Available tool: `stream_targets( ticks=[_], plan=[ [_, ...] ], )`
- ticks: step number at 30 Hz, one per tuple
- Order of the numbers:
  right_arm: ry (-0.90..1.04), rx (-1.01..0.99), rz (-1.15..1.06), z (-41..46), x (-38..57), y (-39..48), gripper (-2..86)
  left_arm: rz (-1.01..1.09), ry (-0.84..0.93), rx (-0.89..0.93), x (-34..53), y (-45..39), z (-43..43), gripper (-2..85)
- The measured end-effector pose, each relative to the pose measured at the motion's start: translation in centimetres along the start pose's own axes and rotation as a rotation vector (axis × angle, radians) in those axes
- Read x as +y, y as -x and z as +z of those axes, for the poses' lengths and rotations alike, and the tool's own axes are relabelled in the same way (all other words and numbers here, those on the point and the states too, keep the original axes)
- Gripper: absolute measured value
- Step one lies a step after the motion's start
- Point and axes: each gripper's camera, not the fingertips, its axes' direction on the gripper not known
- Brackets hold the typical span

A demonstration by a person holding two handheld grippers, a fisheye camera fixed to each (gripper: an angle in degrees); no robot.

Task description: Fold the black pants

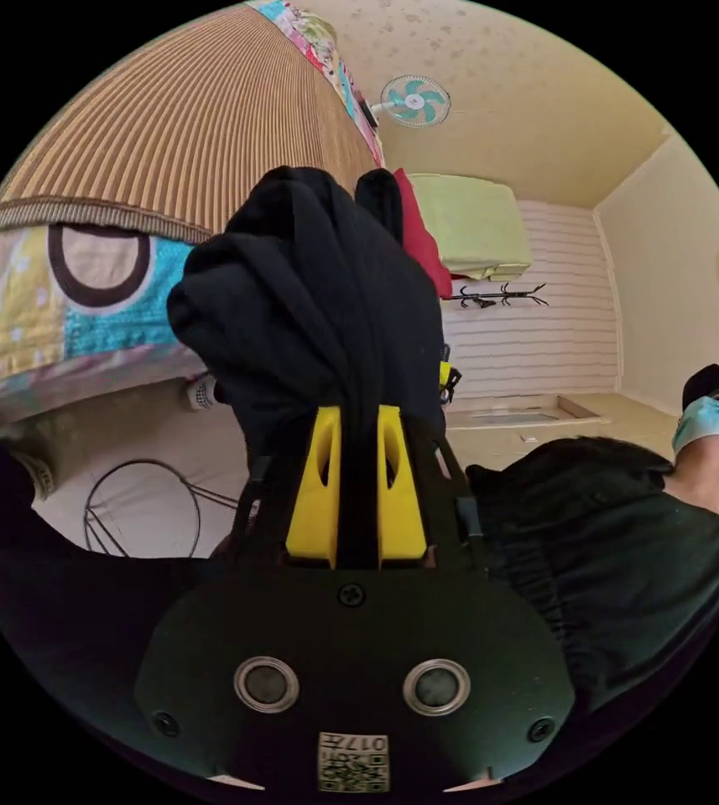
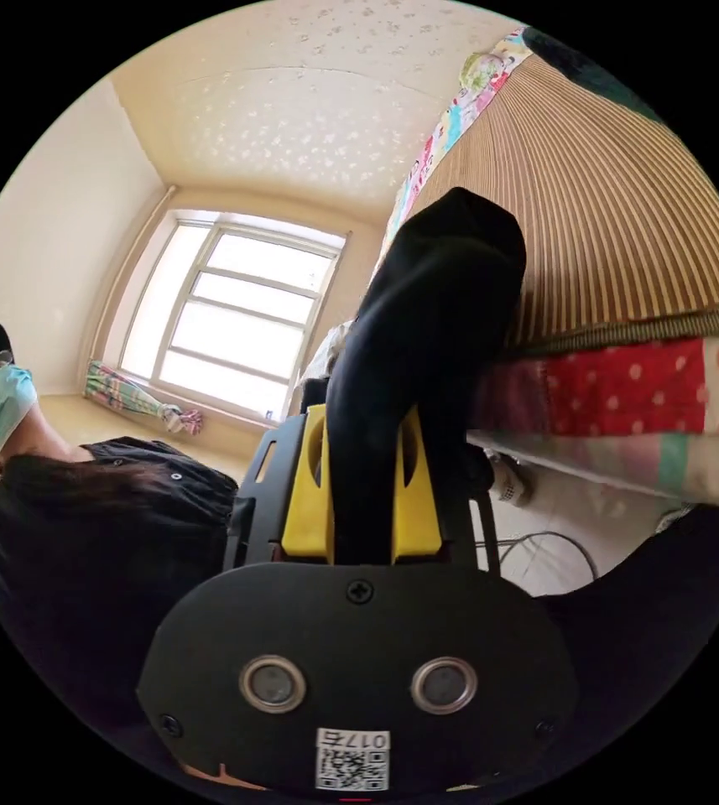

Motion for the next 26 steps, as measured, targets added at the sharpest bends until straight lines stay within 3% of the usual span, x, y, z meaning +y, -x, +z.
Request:
stream_targets(
  ticks=[2,5,8,11,15,17,19,22,26],
  plan=[
    [-0.032,-0.120,0.007,-0.1,2.9,0.9,10.9,0.028,0.011,0.065,2.5,-1.8,1.7,6.7],
    [-0.097,-0.210,-0.063,-0.8,3.6,3.5,9.1,0.189,0.070,-0.107,1.8,-6.8,3.4,6.6],
    [-0.230,-0.325,-0.211,-5.5,0.1,6.0,6.0,0.314,0.084,-0.102,-2.6,-10.9,4.7,6.5],
    [-0.309,-0.304,-0.445,-12.6,-5.7,10.5,5.4,0.511,0.040,-0.090,-8.4,-17.9,7.2,6.5],
    [-0.455,-0.044,-0.647,-26.4,-13.3,18.8,6.1,0.694,-0.040,-0.100,-18.3,-27.9,13.4,7.3],
    [-0.594,0.119,-0.549,-33.6,-16.1,19.6,7.0,0.626,-0.026,-0.121,-22.9,-29.5,16.5,8.8],
    [-0.795,0.545,-0.316,-41.9,-17.3,18.7,7.9,0.556,-0.006,-0.127,-25.7,-29.1,18.8,9.4],
    [-0.915,0.885,0.044,-47.3,-13.7,15.2,7.2,0.515,0.024,-0.079,-24.7,-24.8,21.0,6.8],
    [-0.867,0.914,0.022,-43.4,-5.0,8.6,3.0,0.418,0.120,-0.192,-15.2,-12.6,21.3,1.8]
  ],
)
